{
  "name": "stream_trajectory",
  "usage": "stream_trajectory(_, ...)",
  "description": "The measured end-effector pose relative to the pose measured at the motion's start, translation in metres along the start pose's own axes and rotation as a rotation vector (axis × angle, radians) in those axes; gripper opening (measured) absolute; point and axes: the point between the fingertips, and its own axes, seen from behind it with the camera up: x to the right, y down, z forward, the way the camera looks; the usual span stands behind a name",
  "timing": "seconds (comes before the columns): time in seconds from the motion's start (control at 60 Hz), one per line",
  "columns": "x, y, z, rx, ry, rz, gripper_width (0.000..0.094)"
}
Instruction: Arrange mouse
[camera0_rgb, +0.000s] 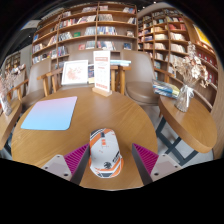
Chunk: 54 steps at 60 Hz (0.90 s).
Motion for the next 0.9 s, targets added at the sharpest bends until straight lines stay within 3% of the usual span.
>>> stream_trajectory(0.1,-0.005,0.0,0.003,-0.006,-0.019,0.016,0.0762)
stream_trajectory(0.217,-0.011,-0.002,0.005,-0.003,-0.024,-0.003,0.0523)
stream_trajectory(0.417,-0.011,-0.007,-0.002,-0.031,0.013,-0.002,0.0456)
stream_trajectory(0.583,-0.029,-0.071,-0.025,0.067,0.009,-0.027,0.0419)
stream_trajectory(0.8,-0.132,-0.152,-0.009,0.139,-0.086,-0.058,0.0419)
stream_trajectory(0.9,-0.192,-0.153,0.024,0.107,-0.145,-0.066,0.0416)
